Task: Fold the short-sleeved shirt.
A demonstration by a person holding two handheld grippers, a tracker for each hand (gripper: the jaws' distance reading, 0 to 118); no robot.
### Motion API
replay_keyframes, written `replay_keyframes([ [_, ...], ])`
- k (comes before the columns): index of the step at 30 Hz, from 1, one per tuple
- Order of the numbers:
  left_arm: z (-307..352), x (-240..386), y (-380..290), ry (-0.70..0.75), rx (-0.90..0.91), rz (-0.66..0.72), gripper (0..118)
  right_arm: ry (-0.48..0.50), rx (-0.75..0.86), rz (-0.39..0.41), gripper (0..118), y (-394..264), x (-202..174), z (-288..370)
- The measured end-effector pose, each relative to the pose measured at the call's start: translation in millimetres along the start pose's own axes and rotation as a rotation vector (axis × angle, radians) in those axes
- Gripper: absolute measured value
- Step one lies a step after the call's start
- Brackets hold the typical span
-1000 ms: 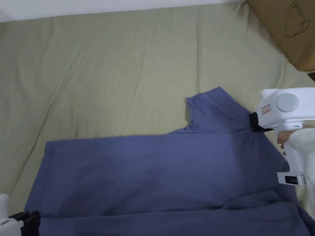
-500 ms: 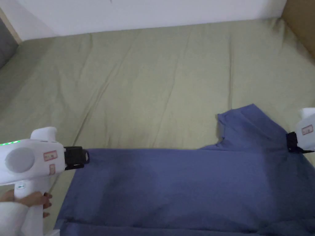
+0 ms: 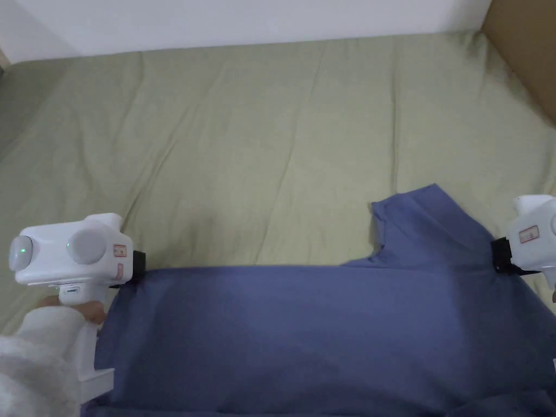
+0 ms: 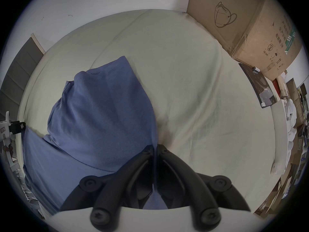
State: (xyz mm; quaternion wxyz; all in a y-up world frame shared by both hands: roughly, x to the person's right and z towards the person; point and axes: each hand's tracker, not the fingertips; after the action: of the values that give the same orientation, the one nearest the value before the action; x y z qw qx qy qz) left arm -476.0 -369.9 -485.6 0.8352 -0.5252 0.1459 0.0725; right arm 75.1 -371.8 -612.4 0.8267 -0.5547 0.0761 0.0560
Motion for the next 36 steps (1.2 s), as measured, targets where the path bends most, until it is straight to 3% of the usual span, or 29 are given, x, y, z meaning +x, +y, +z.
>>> replay_keyframes([
  [6,19,2,5,-0.020,0.000,-0.036,3,0.004,0.018,0.000,3,0,1,16],
  [15,128,-16,-14,-0.062,0.163,-0.078,3,0.056,0.120,0.050,3,-30,12,107],
  [21,185,-28,-61,-0.057,0.232,-0.089,3,0.067,0.181,0.073,3,-94,18,175],
  [24,214,-37,-117,-0.050,0.233,-0.091,3,0.075,0.195,0.063,3,-144,22,199],
  [31,194,-64,-216,-0.071,0.083,0.010,3,0.102,0.075,0.009,3,-261,23,183],
  [36,164,-65,-253,-0.066,0.007,0.023,3,0.065,0.028,-0.023,3,-304,17,145],
])
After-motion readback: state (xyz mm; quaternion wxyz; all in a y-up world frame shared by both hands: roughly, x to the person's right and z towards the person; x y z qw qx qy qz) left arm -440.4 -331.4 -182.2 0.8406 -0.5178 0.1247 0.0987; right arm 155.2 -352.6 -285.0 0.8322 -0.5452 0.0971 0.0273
